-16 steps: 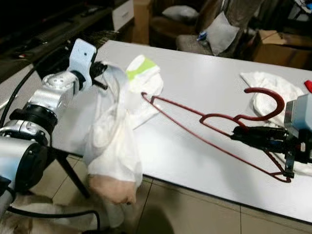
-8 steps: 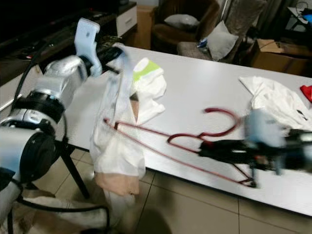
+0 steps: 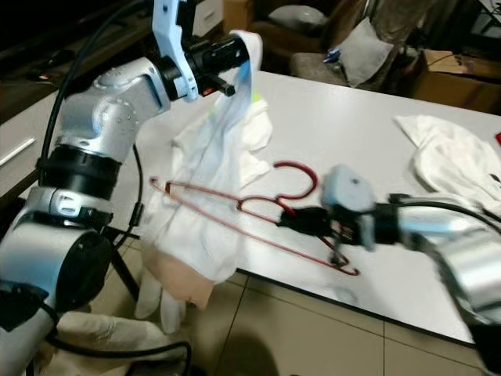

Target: Hang hanger

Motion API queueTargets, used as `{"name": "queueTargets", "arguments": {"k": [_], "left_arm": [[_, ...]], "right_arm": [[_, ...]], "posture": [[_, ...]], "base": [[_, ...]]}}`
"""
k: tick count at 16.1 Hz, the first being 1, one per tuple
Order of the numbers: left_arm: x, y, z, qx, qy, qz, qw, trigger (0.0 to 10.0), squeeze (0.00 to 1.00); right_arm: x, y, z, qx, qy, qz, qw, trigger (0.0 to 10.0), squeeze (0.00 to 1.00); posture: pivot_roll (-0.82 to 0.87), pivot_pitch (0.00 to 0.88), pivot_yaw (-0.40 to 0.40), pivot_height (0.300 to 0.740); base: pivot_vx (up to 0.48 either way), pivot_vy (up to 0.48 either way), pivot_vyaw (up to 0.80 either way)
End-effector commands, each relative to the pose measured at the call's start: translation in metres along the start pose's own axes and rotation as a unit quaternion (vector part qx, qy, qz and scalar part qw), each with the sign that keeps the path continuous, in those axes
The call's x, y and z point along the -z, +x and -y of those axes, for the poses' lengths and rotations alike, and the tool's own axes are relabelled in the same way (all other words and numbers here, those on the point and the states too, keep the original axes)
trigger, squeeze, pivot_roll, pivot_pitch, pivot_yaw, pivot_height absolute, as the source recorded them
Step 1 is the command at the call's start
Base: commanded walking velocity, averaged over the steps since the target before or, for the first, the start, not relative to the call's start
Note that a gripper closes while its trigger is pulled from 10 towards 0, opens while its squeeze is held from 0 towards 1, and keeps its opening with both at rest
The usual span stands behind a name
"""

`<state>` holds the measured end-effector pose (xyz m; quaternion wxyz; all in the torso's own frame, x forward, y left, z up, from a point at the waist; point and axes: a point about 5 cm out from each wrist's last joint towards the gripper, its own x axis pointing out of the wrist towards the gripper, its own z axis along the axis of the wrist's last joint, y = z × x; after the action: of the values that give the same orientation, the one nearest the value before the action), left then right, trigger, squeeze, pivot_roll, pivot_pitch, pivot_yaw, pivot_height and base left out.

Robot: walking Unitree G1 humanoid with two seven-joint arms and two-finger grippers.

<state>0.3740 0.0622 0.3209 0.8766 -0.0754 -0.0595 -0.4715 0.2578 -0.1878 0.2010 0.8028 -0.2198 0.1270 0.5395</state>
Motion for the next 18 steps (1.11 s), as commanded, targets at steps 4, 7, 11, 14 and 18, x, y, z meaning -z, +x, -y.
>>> {"name": "queueTargets", "arguments": {"k": [4, 7, 11, 14, 18], "left_arm": [[-0.035, -0.011, 0.025, 0.057, -0.022, 0.044, 0.997, 10.0, 0.00], [-0.050, -0.022, 0.032, 0.069, -0.021, 0.067, 0.995, 10.0, 0.00], [-0.092, -0.050, 0.021, 0.031, 0.012, 0.141, 0.989, 10.0, 0.00], [-0.080, -0.069, -0.013, -0.065, 0.007, 0.128, 0.990, 10.0, 0.00], [-0.003, -0.052, -0.021, -0.125, -0.016, 0.034, 0.991, 10.0, 0.00]], "right_arm": [[0.006, 0.006, 0.051, 0.176, -0.002, -0.027, 0.984, 10.0, 0.00], [-0.001, -0.005, 0.077, 0.236, -0.033, -0.041, 0.970, 10.0, 0.00], [-0.080, -0.065, 0.155, 0.472, -0.155, 0.045, 0.867, 10.0, 0.00], [-0.091, -0.054, 0.166, 0.447, -0.145, 0.093, 0.878, 10.0, 0.00], [-0.020, -0.002, 0.150, 0.355, -0.096, 0.018, 0.930, 10.0, 0.00]], "posture": [[-0.05, 0.000, 0.001, 0.740], [-0.05, 0.000, 0.000, 0.740], [-0.05, 0.000, -0.015, 0.740], [-0.05, 0.000, -0.034, 0.740], [-0.04, 0.000, -0.042, 0.740]], "base": [[0.000, 0.000, 0.00], [0.000, 0.000, 0.00], [0.000, 0.000, 0.00], [0.000, 0.000, 0.00], [0.000, 0.000, 0.00]]}}
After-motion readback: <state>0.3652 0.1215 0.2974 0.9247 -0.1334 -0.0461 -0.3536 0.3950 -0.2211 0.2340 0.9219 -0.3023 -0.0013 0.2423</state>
